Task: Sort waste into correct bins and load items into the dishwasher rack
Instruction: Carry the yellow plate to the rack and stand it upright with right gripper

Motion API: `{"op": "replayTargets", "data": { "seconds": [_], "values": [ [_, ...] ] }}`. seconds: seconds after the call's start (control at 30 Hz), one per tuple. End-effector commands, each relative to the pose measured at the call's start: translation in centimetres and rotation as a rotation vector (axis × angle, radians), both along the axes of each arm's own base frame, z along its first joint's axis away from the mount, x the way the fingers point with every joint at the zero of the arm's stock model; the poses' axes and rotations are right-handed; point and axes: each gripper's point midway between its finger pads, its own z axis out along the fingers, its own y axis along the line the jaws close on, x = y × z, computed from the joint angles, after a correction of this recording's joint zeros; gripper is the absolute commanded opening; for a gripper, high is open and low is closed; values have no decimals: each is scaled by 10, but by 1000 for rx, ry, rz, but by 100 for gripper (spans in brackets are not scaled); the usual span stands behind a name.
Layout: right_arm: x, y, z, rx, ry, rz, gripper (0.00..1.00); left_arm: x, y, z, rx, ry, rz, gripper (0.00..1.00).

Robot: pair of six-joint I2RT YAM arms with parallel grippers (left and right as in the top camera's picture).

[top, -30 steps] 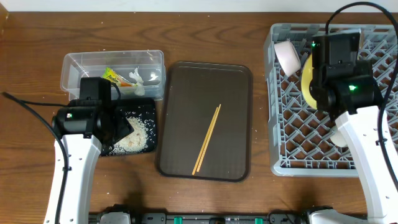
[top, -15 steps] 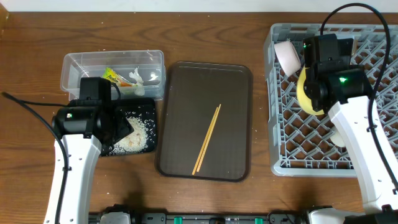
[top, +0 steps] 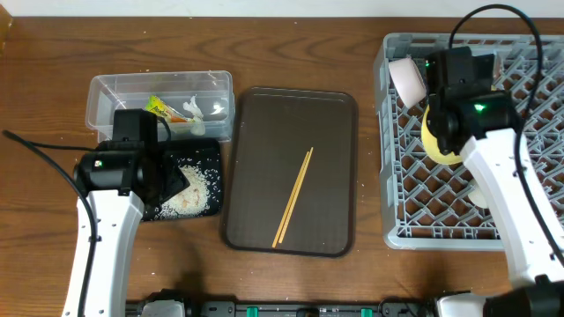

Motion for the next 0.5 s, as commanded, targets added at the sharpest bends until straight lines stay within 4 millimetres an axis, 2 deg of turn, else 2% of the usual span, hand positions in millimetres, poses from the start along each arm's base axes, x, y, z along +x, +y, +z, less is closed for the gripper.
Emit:
{"op": "replayTargets", "data": {
  "seconds": [0.0, 0.13, 0.27, 0.47],
  "values": [
    [3, -2, -11, -4, 14, -23, 1, 0, 4, 2, 14, -2, 17, 76],
    [5, -1, -16, 10, 2, -35, 1, 0, 4, 2, 14, -2, 17, 76],
    [10, 10, -27, 94, 15, 4, 1, 0, 4, 2, 14, -2, 17, 76],
    [18, 36, -43, 257, 24, 81, 14, 0, 4, 2, 14, -2, 17, 76]
  ]
}}
